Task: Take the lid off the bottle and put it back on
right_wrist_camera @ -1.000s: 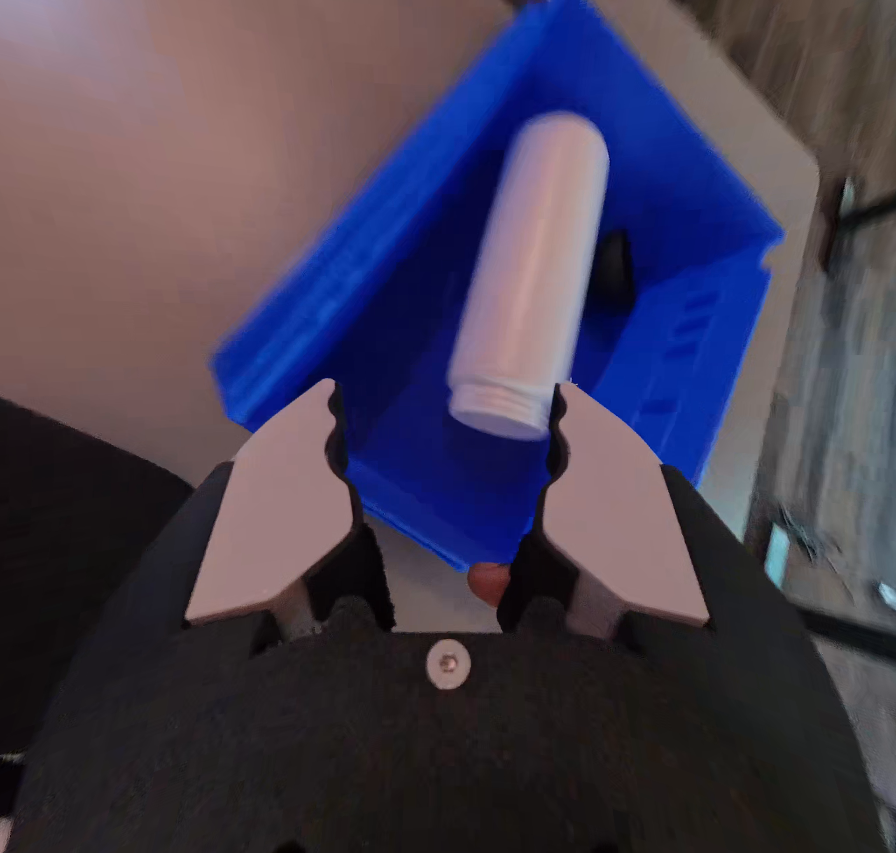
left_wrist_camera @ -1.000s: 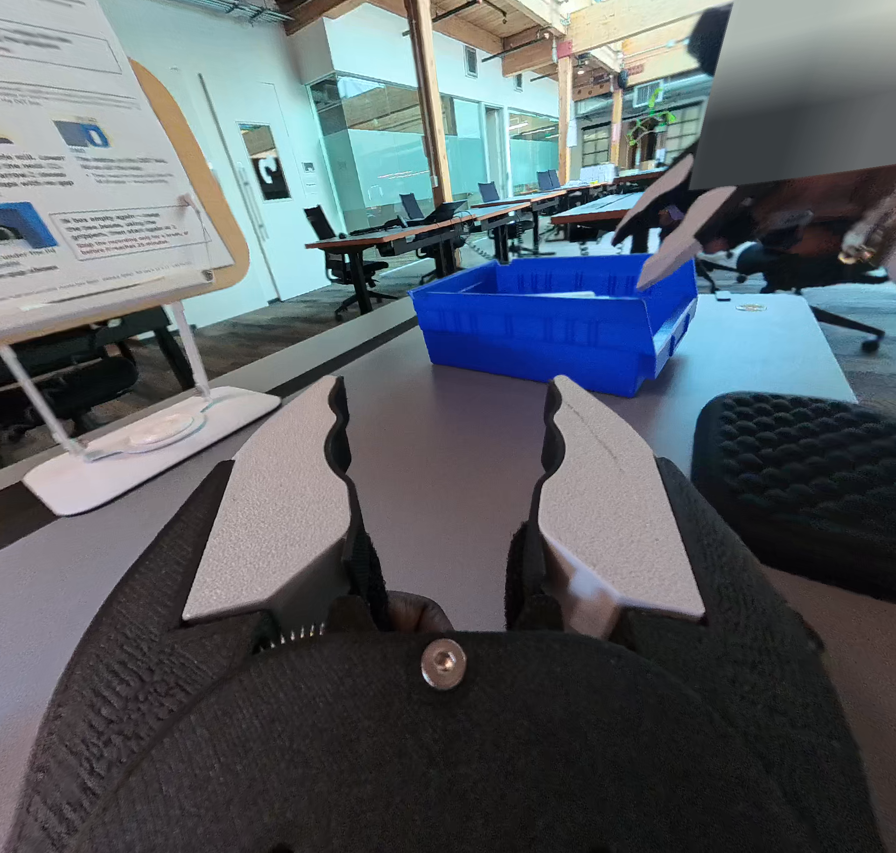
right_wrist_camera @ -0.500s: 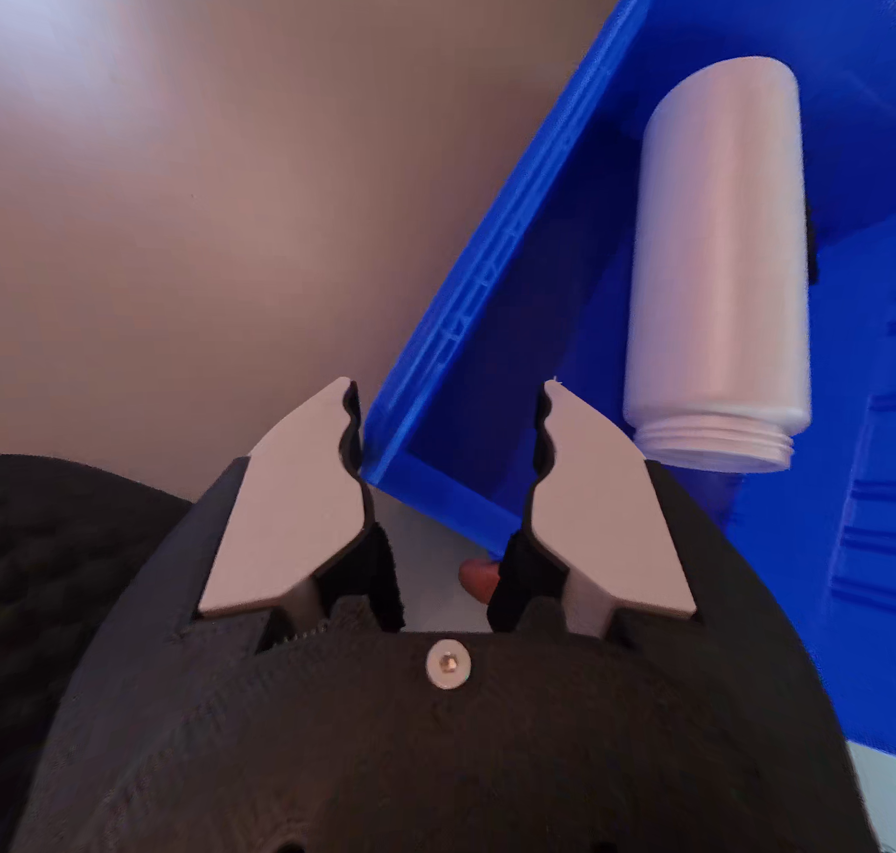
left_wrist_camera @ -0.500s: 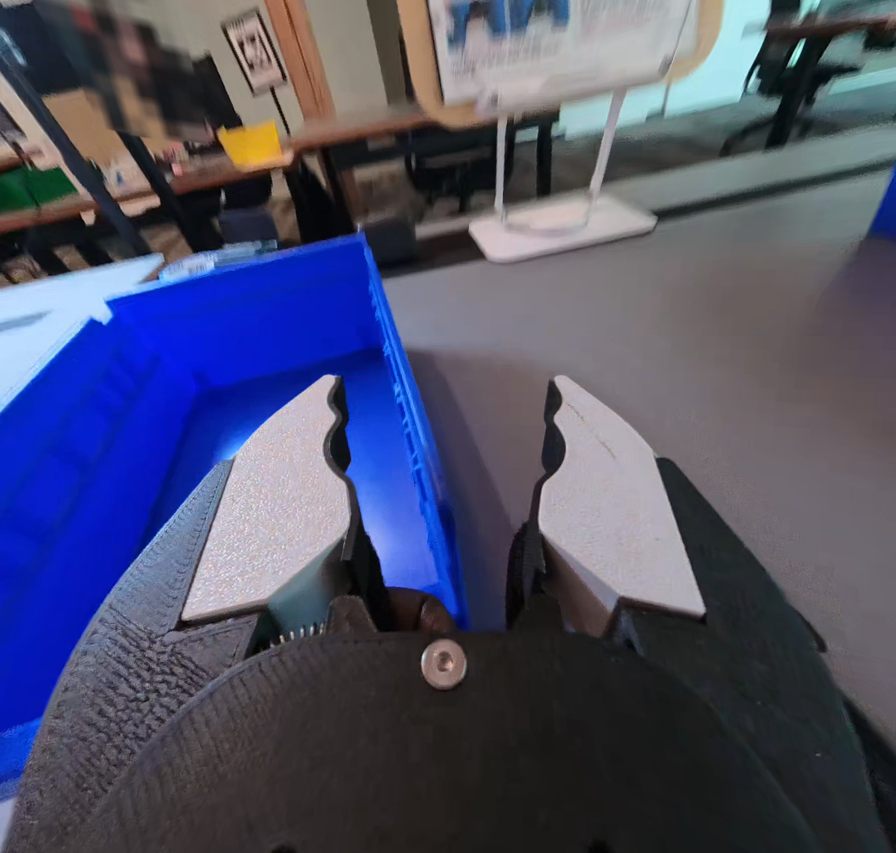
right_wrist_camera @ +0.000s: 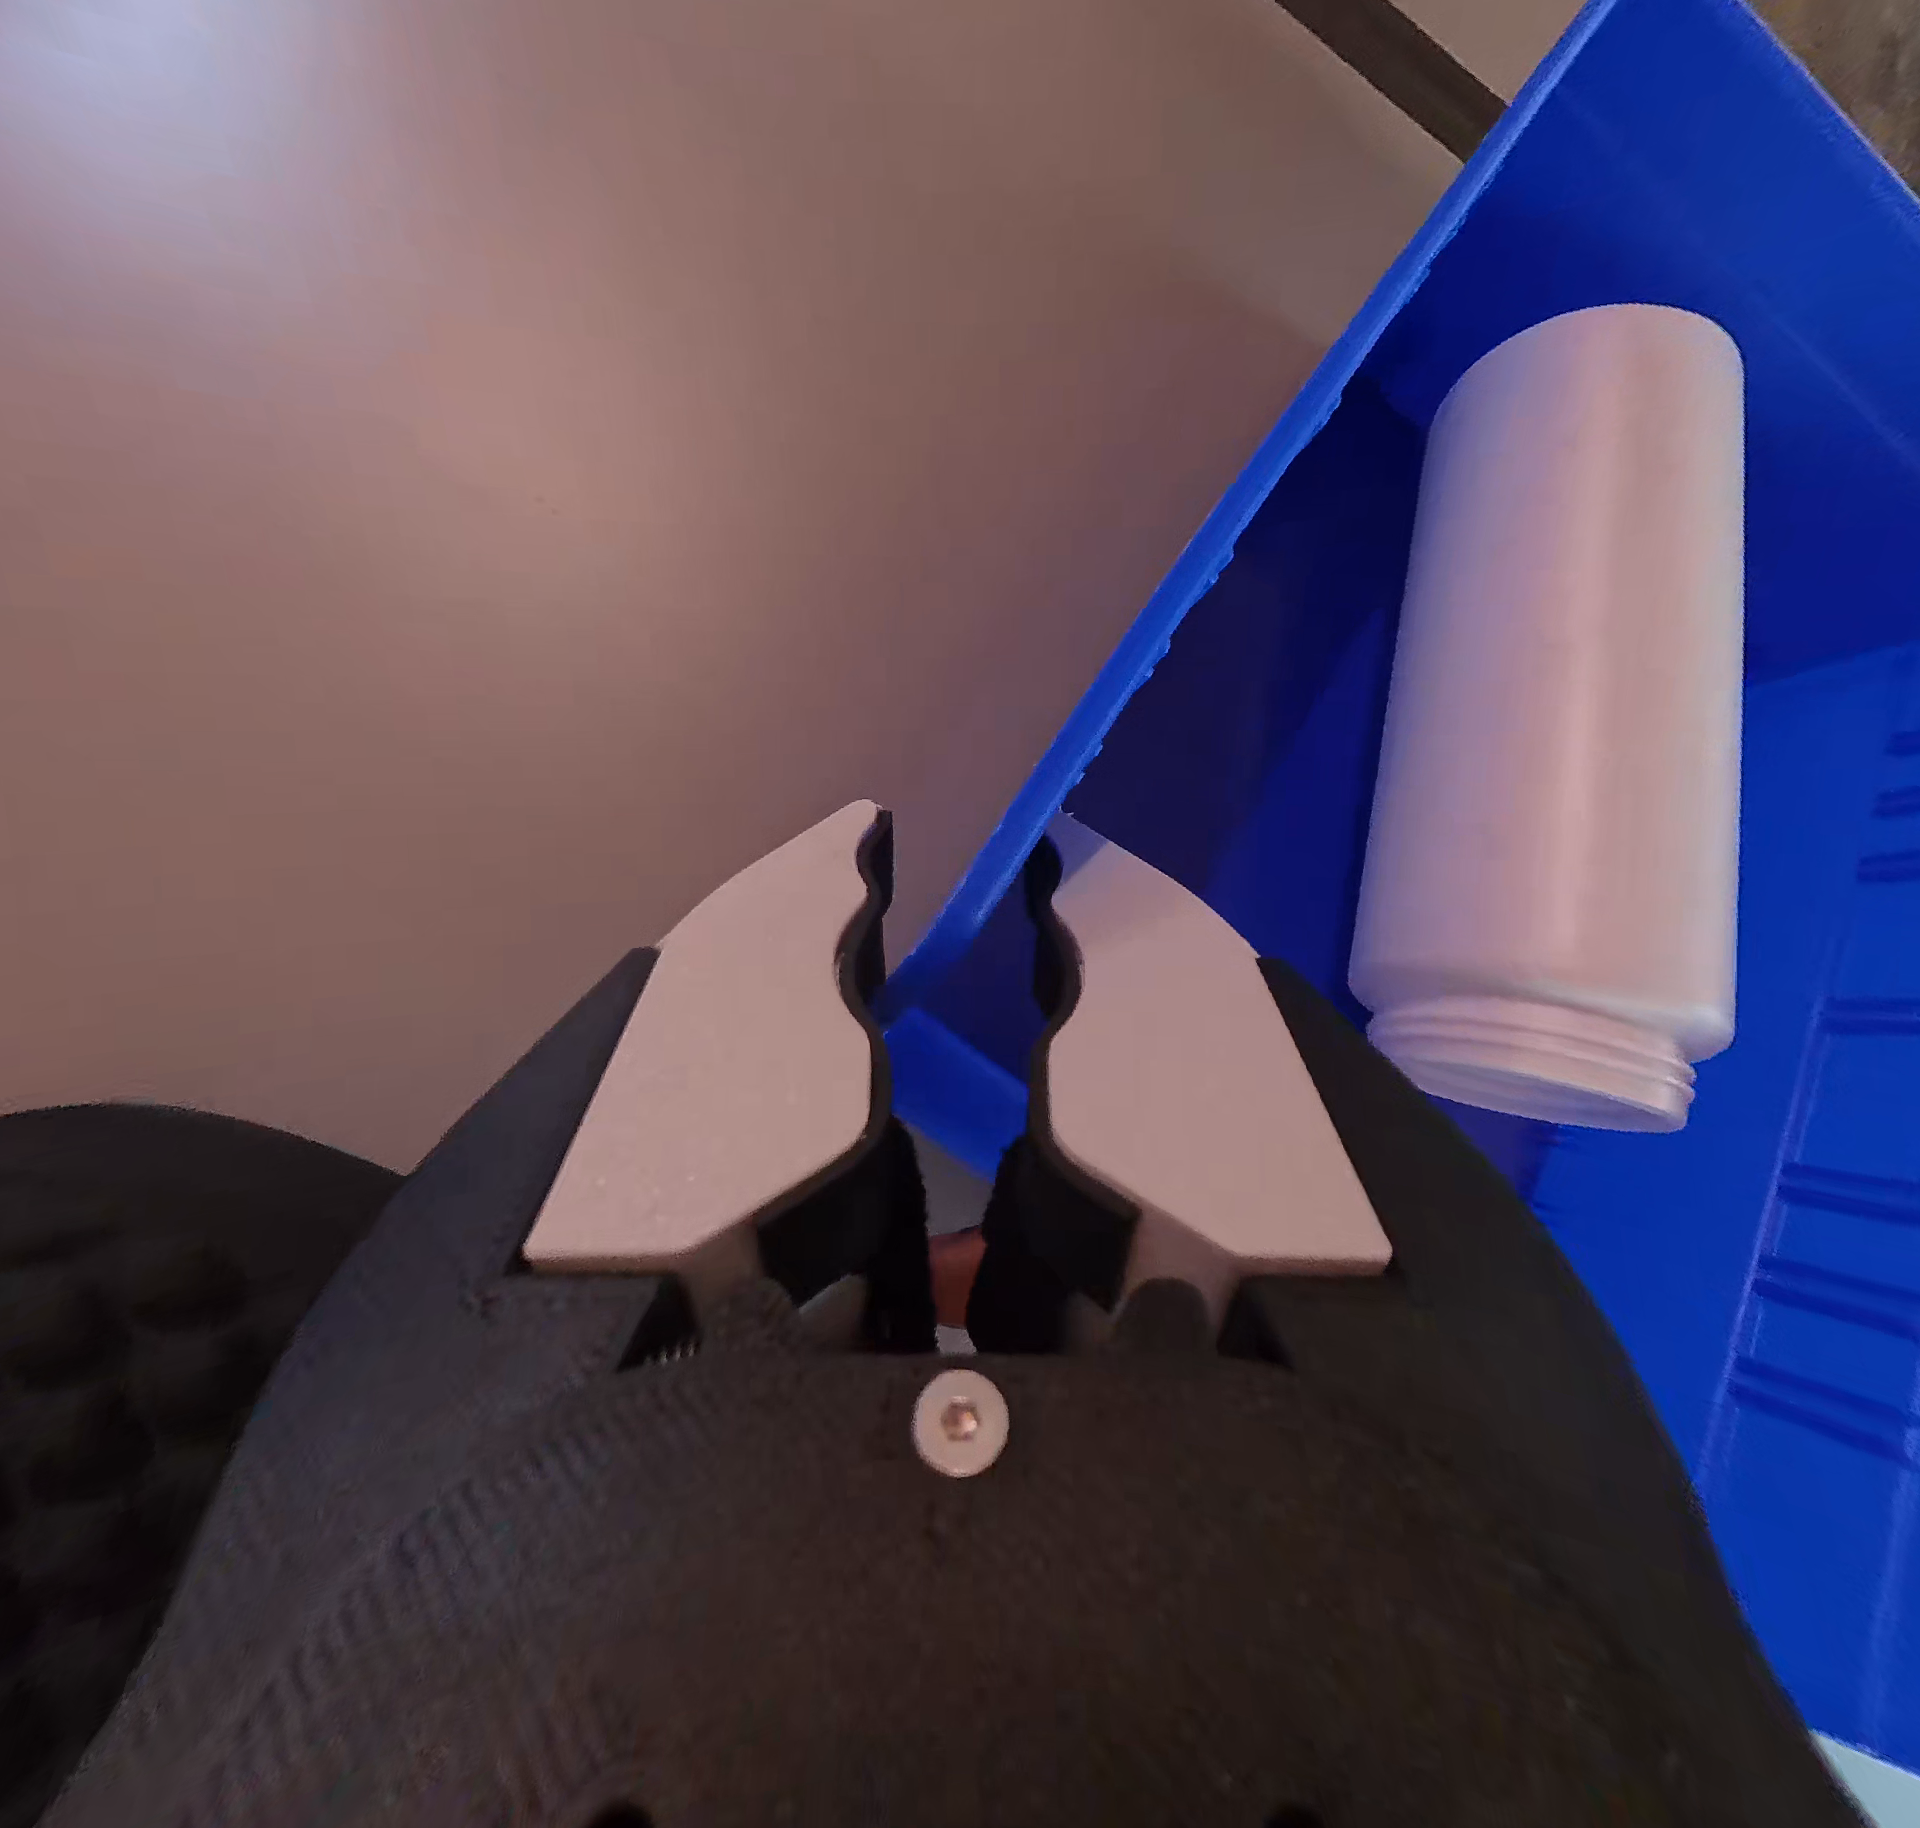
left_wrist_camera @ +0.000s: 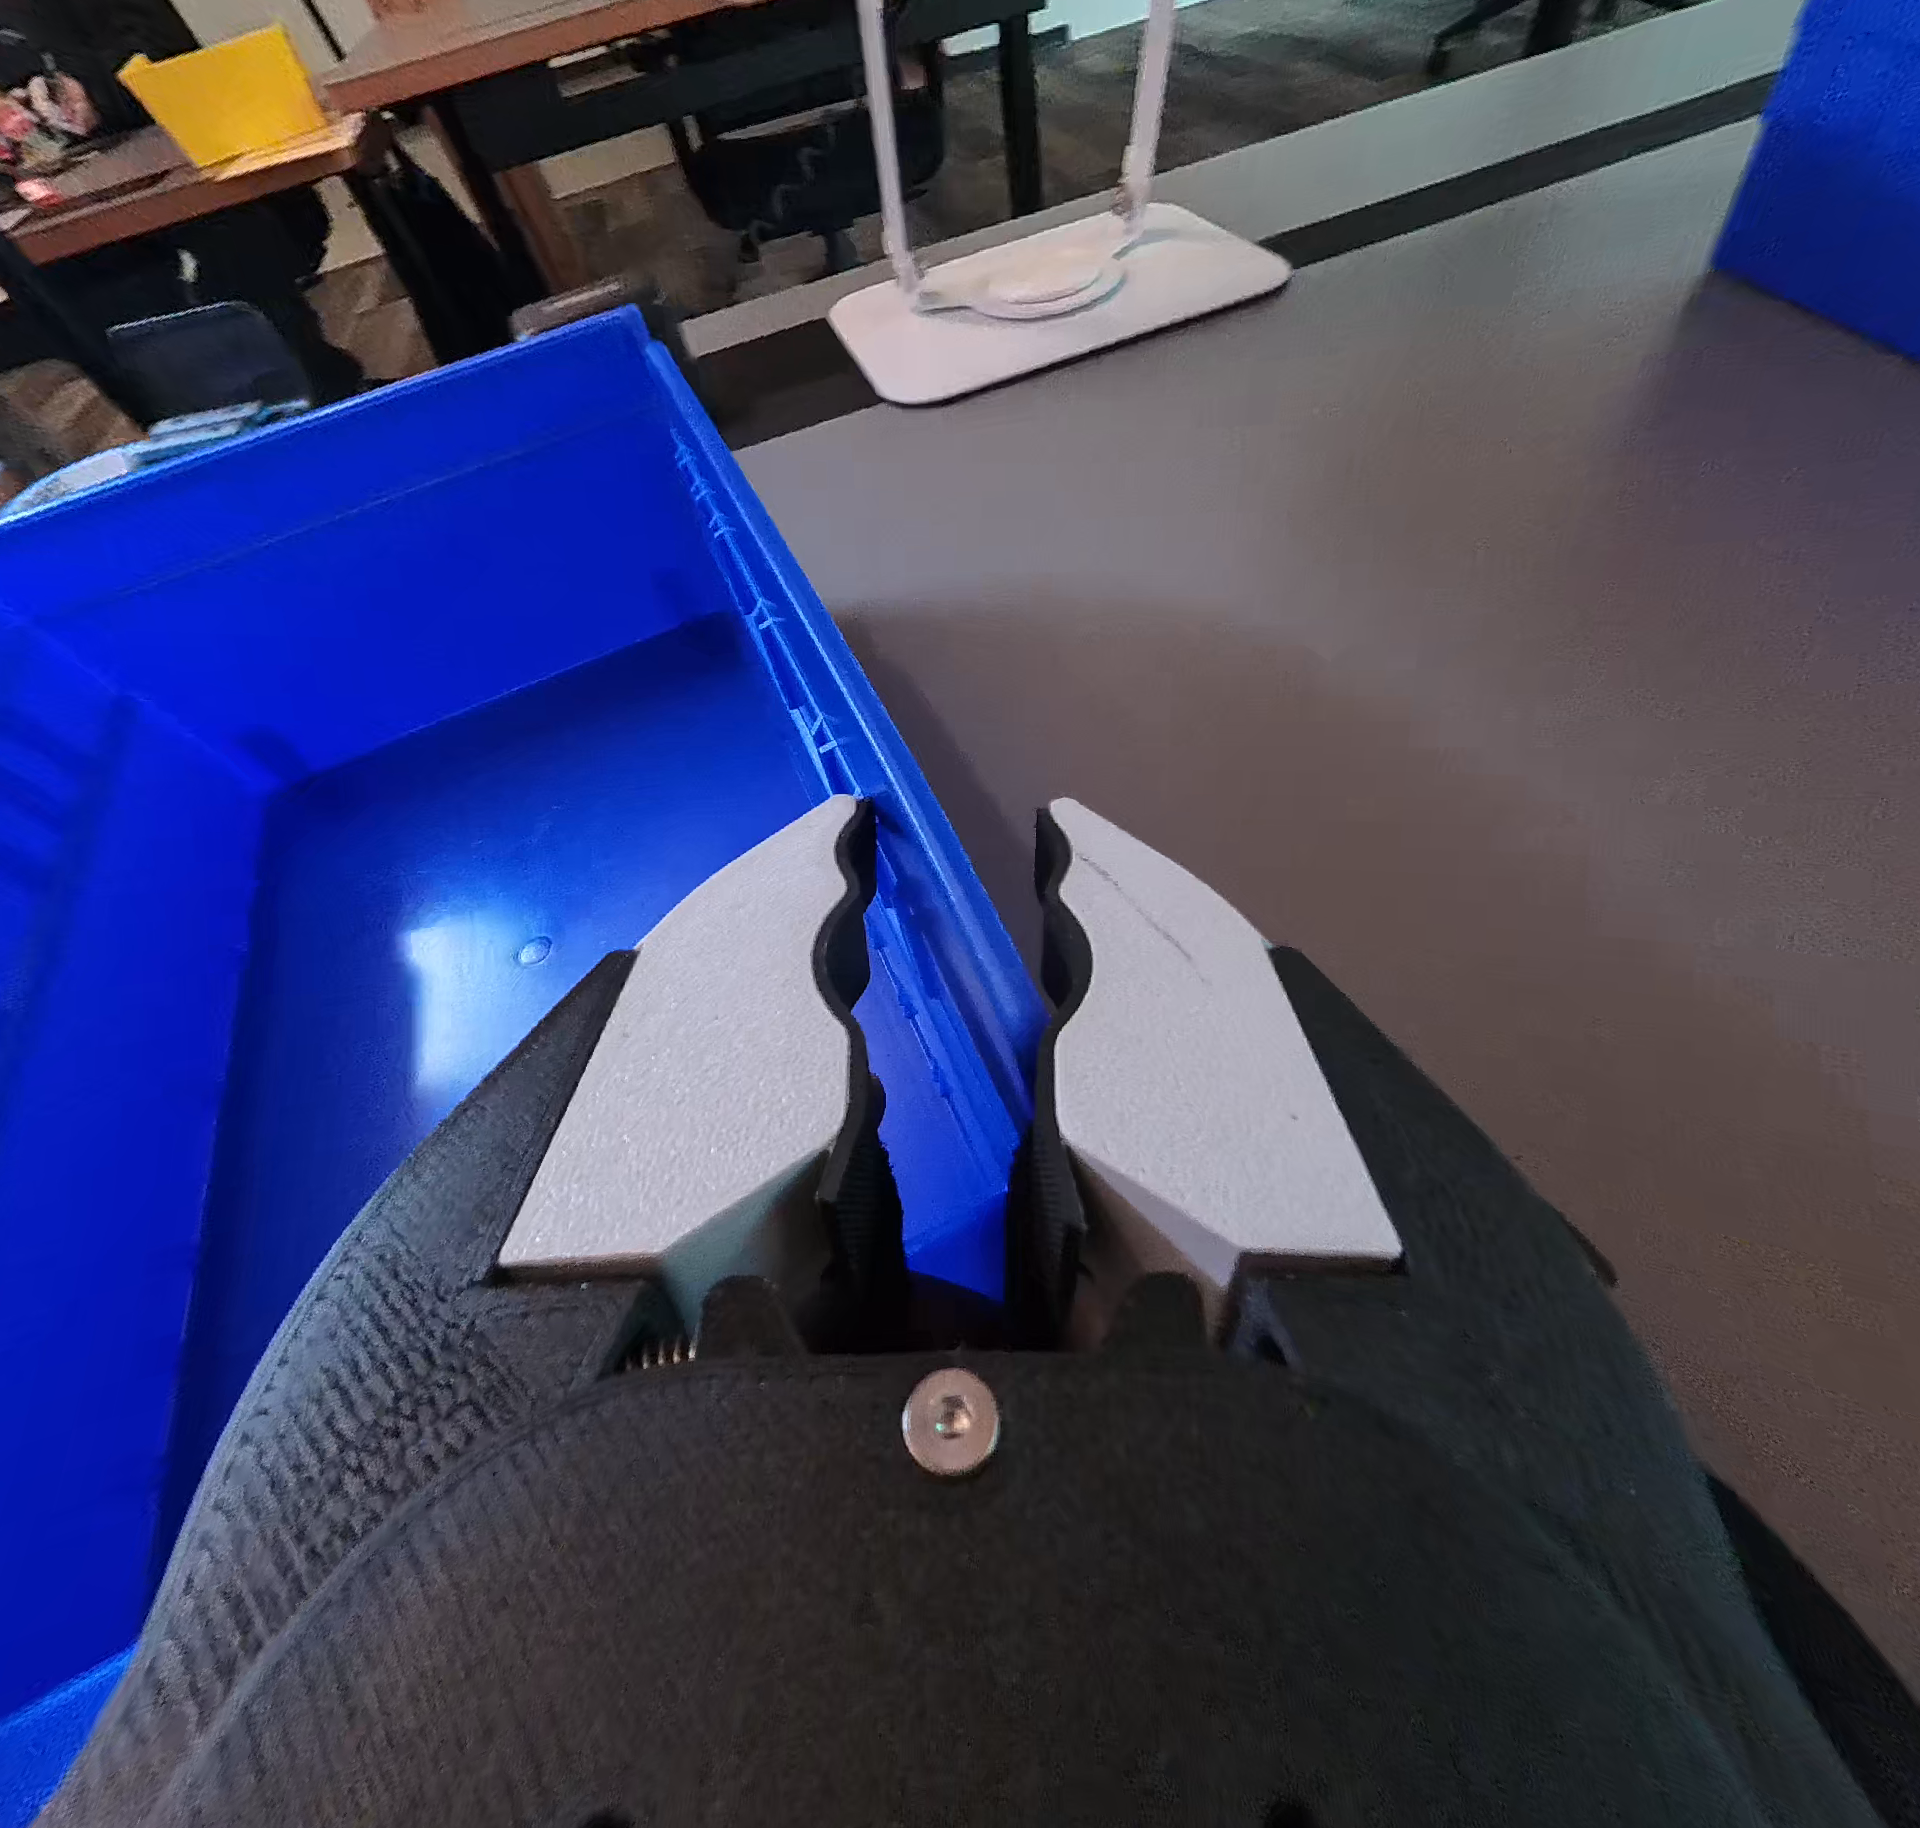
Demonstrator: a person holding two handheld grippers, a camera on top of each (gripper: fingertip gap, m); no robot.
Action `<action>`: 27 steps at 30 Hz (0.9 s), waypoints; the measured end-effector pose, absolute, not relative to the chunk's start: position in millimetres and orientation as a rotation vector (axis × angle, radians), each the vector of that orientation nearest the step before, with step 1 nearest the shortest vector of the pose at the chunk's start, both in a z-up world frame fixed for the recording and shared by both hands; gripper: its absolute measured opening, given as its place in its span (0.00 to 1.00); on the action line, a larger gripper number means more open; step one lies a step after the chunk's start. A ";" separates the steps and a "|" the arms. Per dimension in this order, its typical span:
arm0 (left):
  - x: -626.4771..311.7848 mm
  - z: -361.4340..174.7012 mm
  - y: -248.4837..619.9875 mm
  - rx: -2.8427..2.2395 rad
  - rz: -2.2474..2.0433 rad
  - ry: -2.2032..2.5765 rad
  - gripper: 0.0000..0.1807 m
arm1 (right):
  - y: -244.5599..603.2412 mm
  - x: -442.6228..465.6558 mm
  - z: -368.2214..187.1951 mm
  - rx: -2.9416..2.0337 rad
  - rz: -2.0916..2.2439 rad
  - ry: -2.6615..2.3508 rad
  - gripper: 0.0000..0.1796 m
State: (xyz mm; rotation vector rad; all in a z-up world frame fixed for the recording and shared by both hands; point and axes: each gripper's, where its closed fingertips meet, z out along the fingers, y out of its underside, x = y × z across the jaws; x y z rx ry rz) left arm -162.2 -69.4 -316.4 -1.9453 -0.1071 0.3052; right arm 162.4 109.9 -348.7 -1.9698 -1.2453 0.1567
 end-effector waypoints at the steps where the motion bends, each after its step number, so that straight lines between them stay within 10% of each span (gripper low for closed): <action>1: -157.4 -316.6 -64.8 -1.948 0.294 -0.088 0.16 | 107.8 157.2 -348.7 -1.962 0.158 -1.260 0.14; 16: -93.4 -317.3 -6.7 -1.928 0.100 0.126 0.18 | 47.4 51.5 -348.1 -1.779 0.386 -1.481 0.16; 27: -13.5 -241.6 -19.9 -1.524 -0.059 0.092 0.36 | 58.3 61.0 -247.3 -1.461 0.854 -0.963 0.55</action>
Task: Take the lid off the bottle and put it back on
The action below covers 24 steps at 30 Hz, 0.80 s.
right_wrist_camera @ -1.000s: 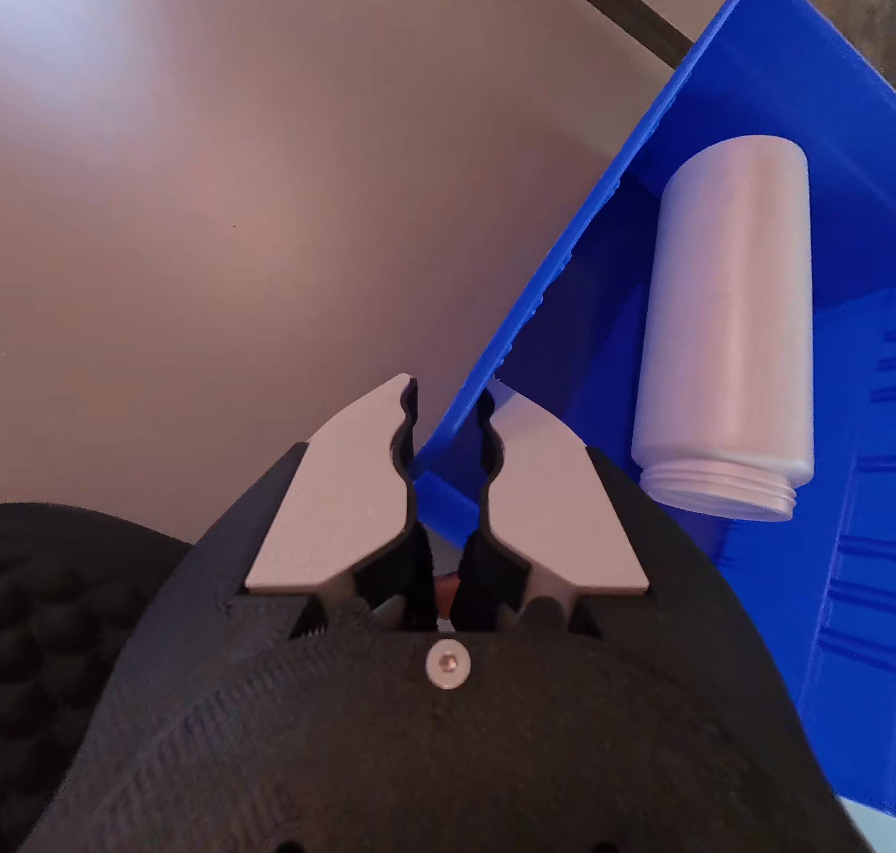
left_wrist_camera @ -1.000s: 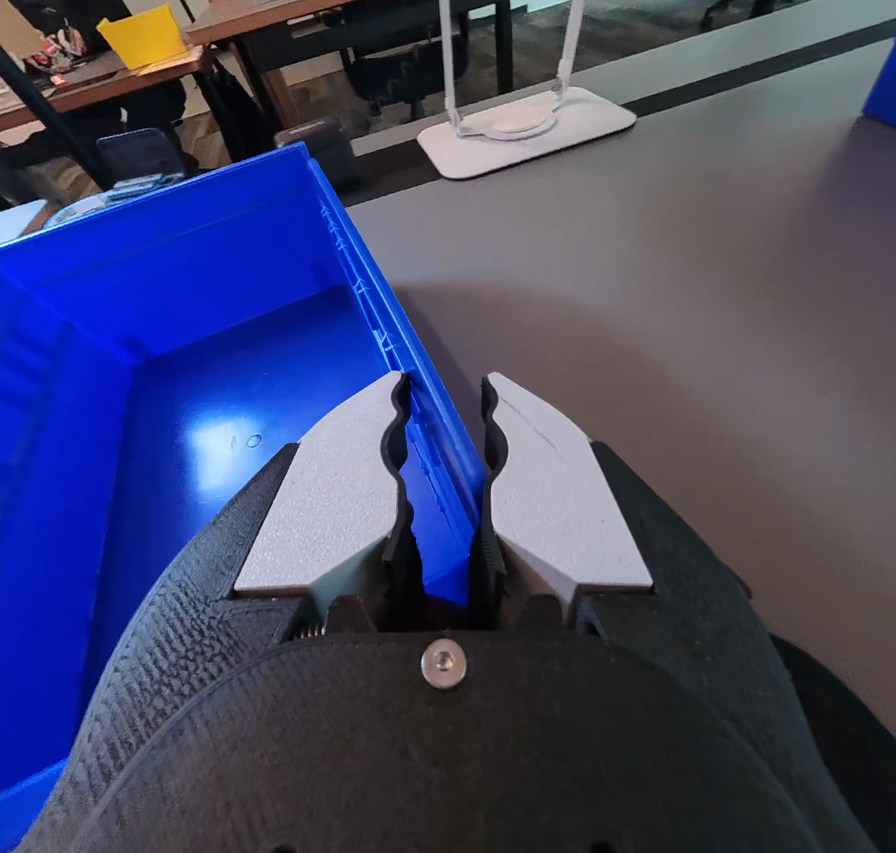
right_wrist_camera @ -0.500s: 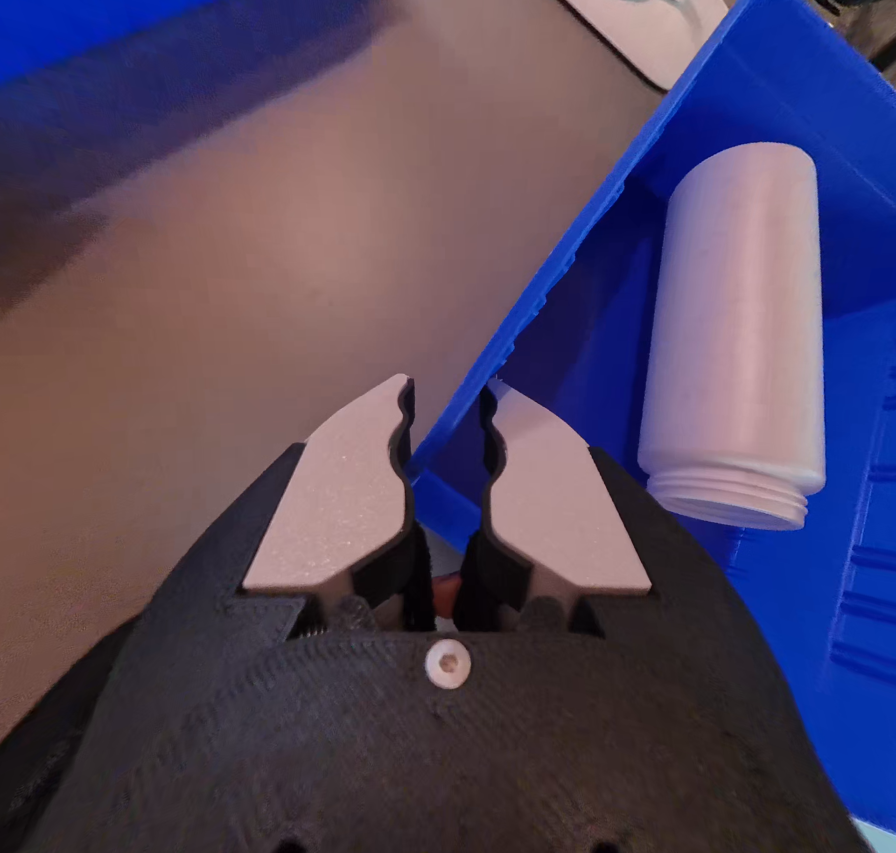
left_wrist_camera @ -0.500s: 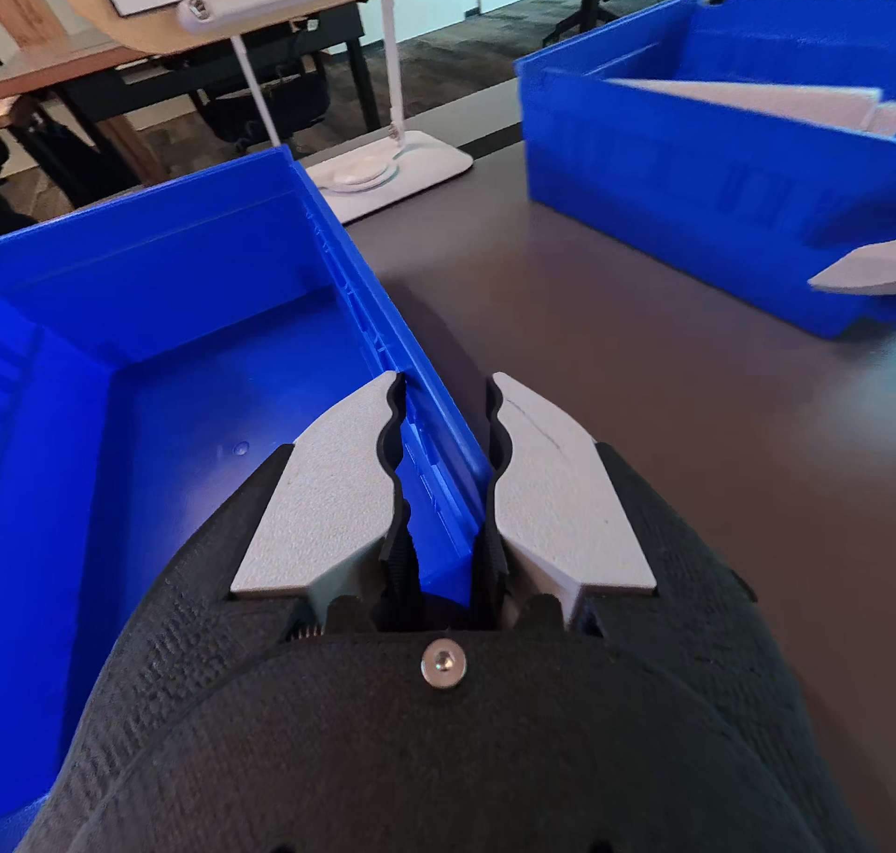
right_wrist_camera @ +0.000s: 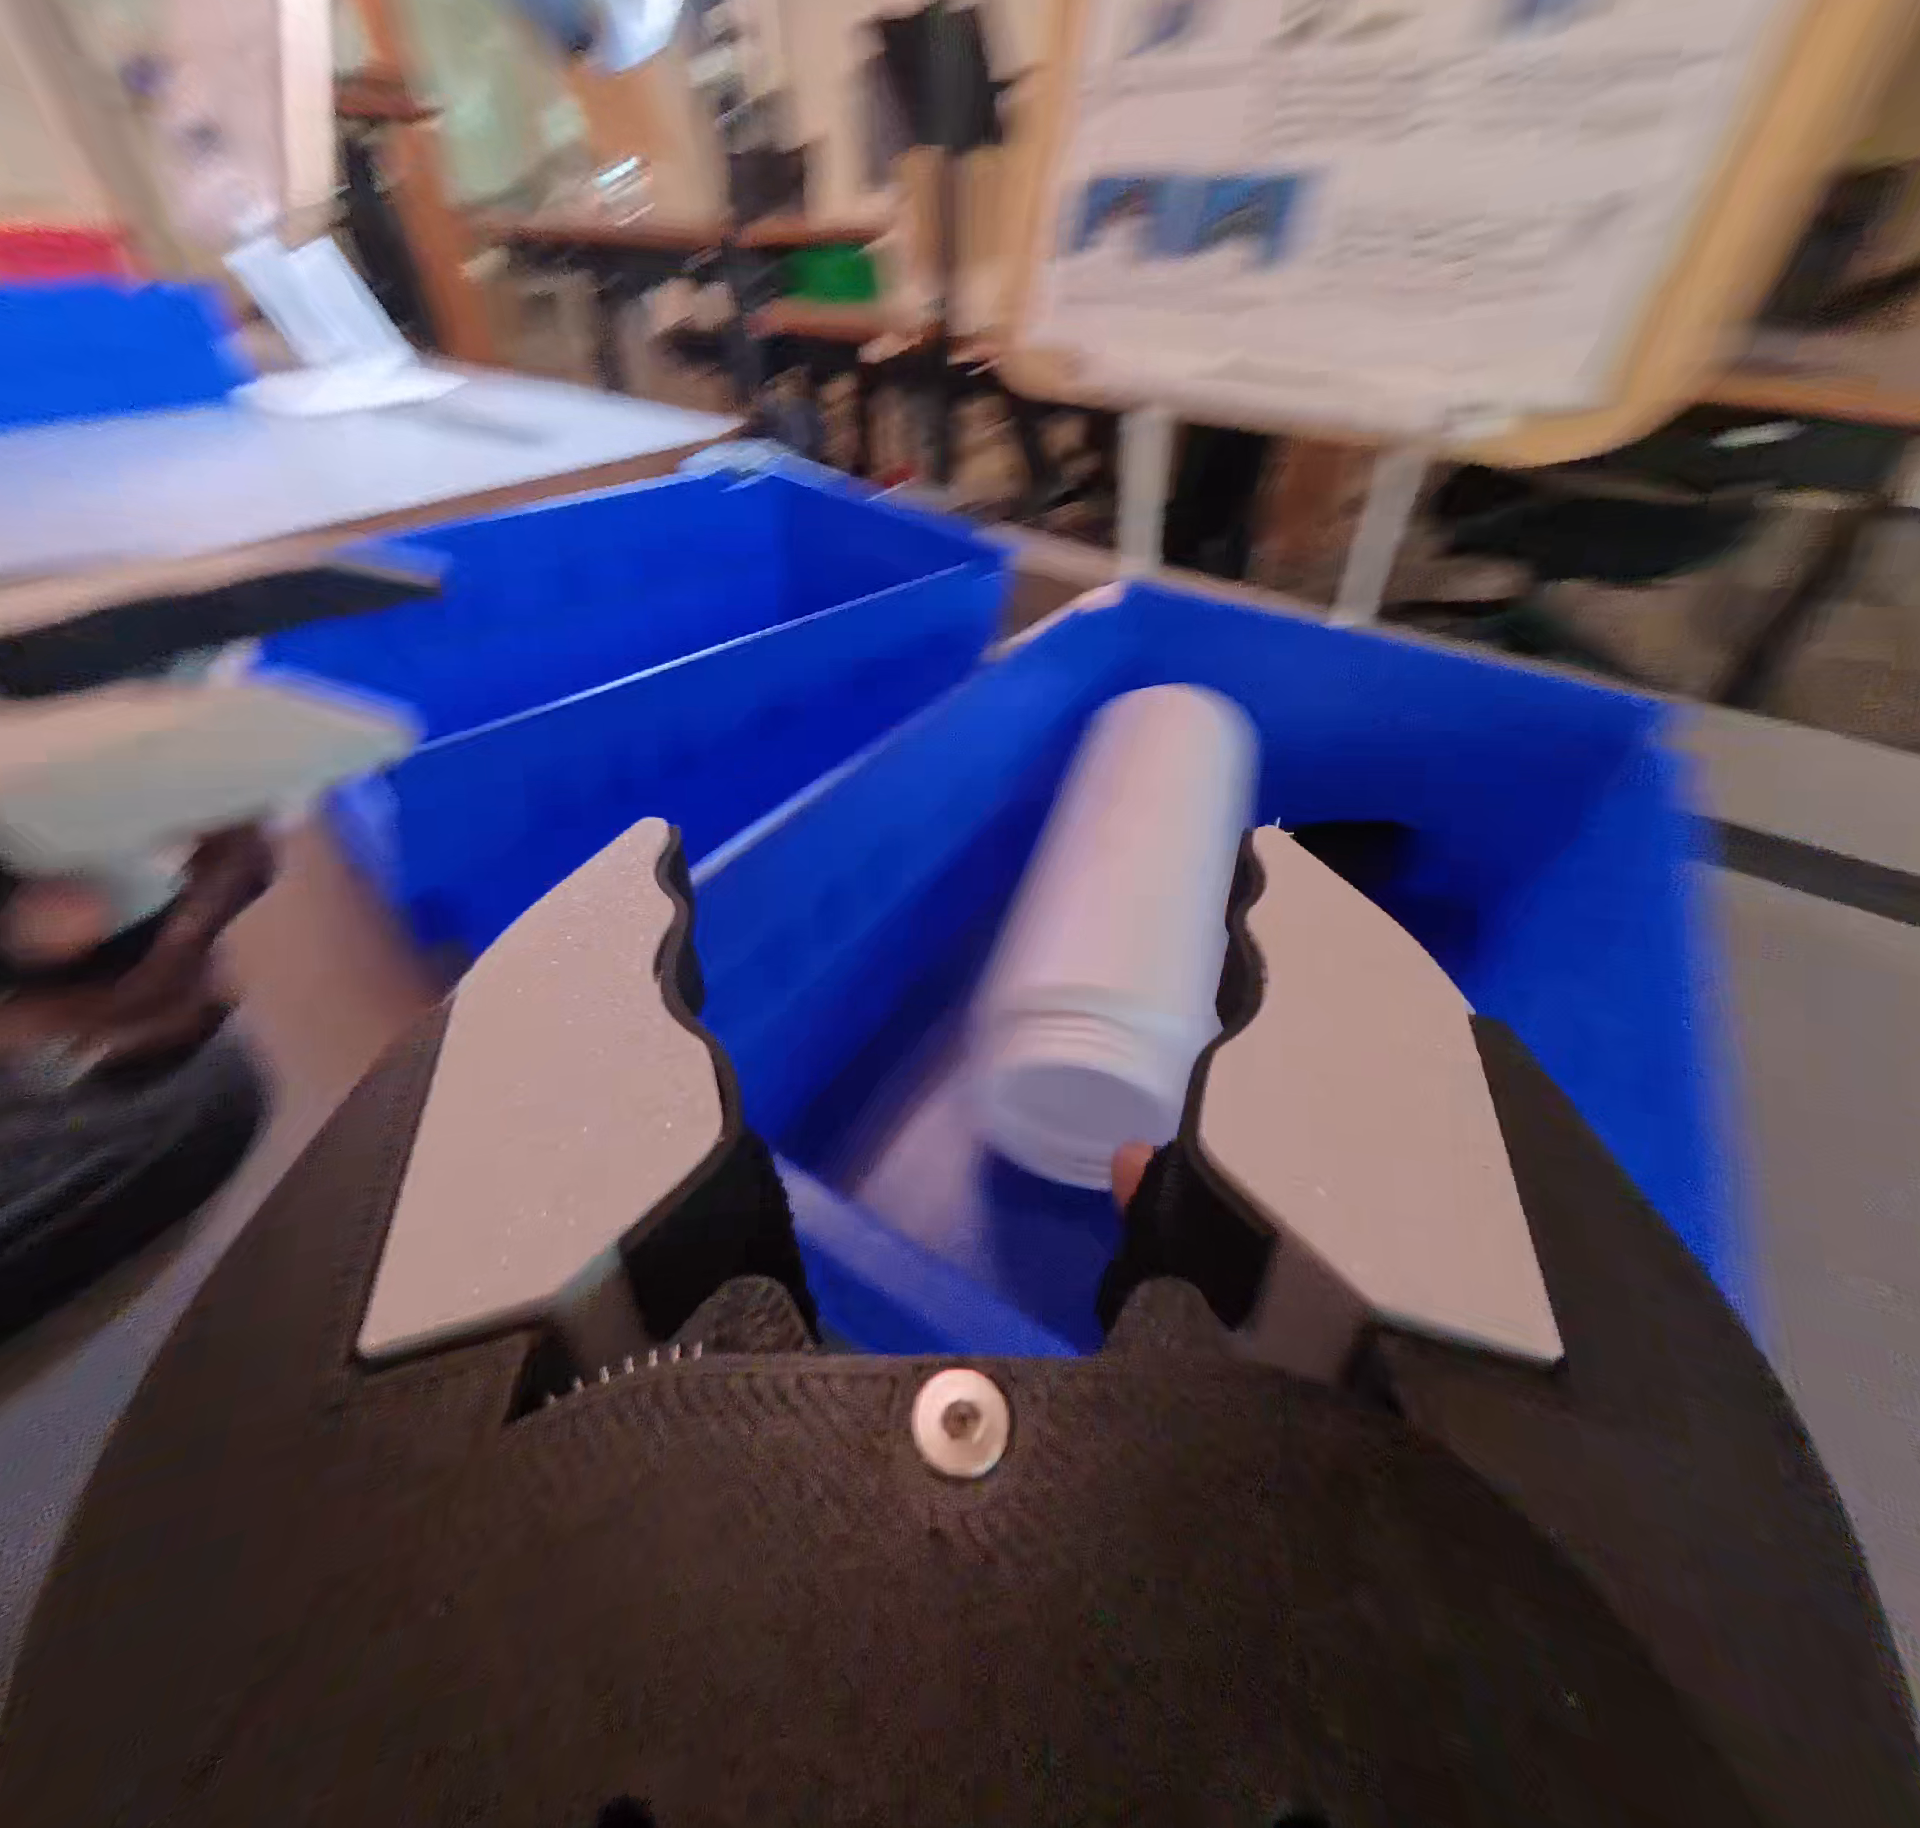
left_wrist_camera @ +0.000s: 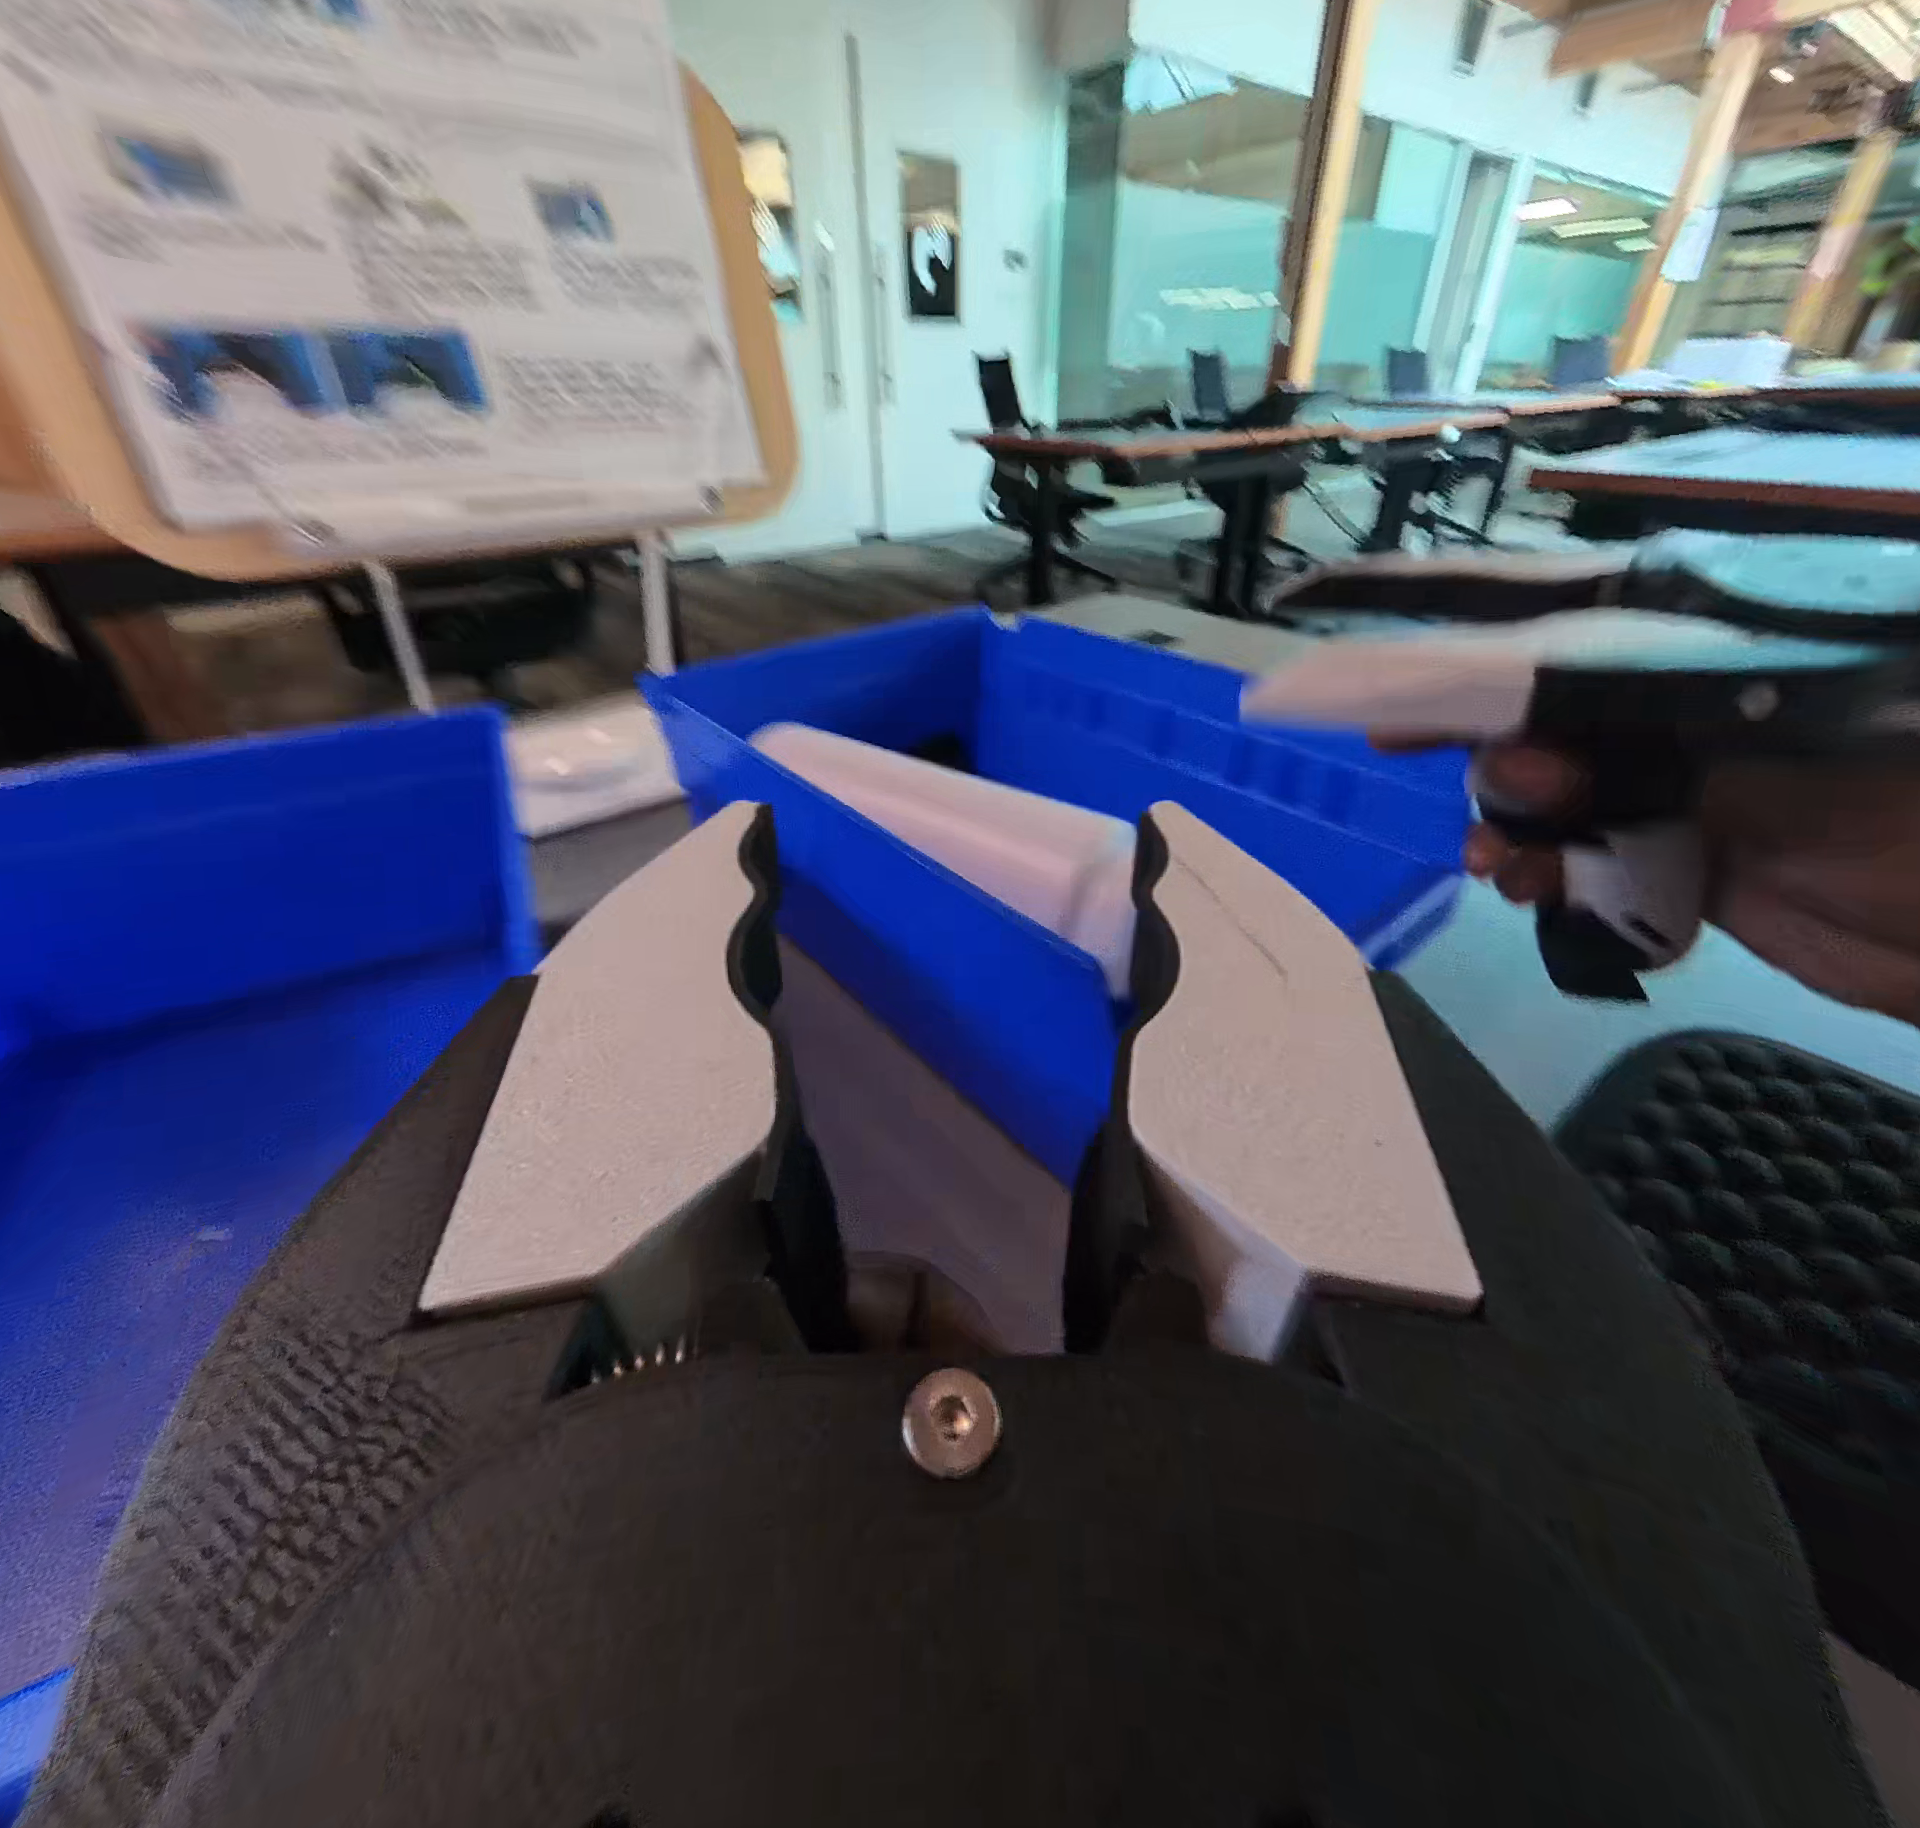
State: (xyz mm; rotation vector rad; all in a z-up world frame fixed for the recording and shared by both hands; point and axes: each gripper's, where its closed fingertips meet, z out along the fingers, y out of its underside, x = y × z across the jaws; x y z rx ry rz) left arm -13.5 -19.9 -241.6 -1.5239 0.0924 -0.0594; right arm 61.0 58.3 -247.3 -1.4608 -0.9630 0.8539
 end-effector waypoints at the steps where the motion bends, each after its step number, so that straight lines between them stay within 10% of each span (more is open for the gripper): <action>1: -3.9 -252.7 -13.1 -1.578 -0.108 0.101 0.40 | 76.1 81.3 -240.4 -1.459 0.773 -0.856 0.55; 8: 11.6 -318.8 24.7 -1.872 -0.085 0.150 0.52 | 142.1 163.1 -308.4 -1.728 0.277 -0.879 0.49; 14: 10.7 -338.7 37.4 -1.981 0.060 0.203 0.20 | 139.1 154.7 -350.5 -1.871 0.309 -1.030 0.08; 24: -23.5 -235.9 27.7 -1.713 0.272 0.149 0.09 | 108.6 145.9 -258.4 -1.581 -0.006 -1.046 0.07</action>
